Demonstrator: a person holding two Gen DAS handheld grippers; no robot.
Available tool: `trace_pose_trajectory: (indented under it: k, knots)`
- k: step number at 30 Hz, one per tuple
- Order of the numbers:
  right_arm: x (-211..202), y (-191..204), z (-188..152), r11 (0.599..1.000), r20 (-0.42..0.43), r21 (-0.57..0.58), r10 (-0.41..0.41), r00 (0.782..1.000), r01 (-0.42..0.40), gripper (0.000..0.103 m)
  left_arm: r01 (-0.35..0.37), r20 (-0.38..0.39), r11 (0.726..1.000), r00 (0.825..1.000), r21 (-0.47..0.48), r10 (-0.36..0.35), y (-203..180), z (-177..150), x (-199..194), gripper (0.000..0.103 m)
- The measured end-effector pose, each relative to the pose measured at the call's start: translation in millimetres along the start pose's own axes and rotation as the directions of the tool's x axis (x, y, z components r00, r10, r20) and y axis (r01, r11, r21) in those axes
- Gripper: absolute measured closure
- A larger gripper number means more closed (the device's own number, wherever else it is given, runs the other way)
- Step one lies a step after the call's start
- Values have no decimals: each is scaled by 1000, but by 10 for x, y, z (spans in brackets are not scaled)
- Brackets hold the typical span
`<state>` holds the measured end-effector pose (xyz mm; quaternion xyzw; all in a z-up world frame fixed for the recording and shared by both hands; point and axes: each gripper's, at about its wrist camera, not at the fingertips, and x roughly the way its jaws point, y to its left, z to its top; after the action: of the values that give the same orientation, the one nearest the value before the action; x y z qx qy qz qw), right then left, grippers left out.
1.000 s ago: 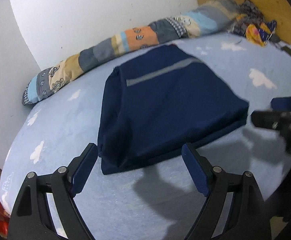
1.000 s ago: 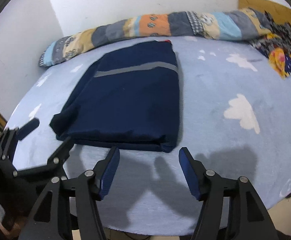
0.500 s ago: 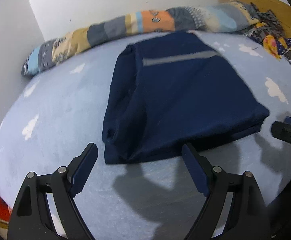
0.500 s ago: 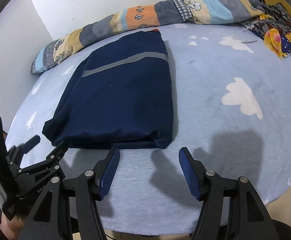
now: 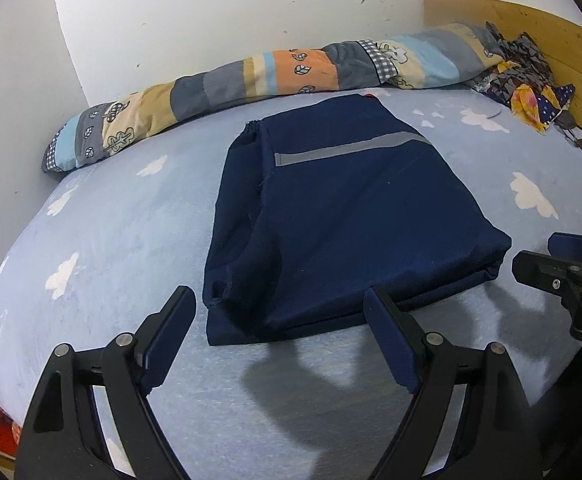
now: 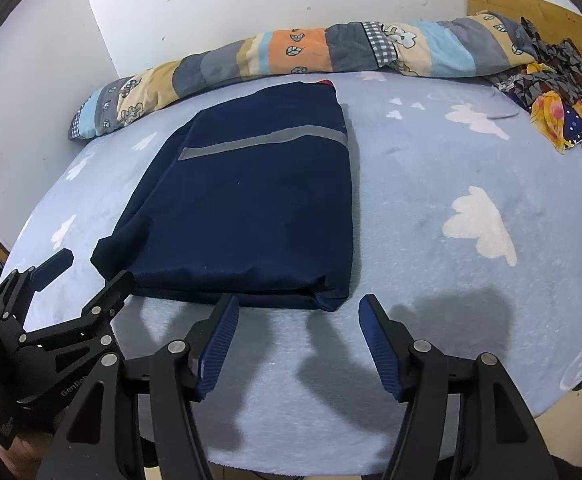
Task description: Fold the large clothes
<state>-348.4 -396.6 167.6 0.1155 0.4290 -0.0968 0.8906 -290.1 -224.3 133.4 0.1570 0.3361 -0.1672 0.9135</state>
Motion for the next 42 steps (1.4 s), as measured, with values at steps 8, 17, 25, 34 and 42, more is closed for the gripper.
trace_pose_trajectory:
  k: [8, 17, 25, 34, 42]
  knots:
    - [8, 15, -2, 1000, -2, -12, -8, 1000, 8, 36, -2, 6, 1000, 1000, -18, 2, 40, 11, -7, 16]
    - [16, 24, -3, 1000, -4, -14, -16, 1000, 16, 36, -1, 6, 1000, 1000, -22, 1, 54, 17, -2, 16]
    - [25, 27, 0, 1000, -10, -23, -18, 1000, 18, 35, -2, 5, 1000, 1000, -27, 2, 53, 18, -7, 16]
    - [25, 29, 0, 1000, -9, -22, -21, 1000, 21, 35, -3, 4, 999, 1000, -34, 3, 80, 20, -3, 16]
    - [25, 23, 3, 1000, -9, -23, -21, 1000, 21, 35, -5, 4, 999, 1000, -40, 6, 97, 21, -1, 16]
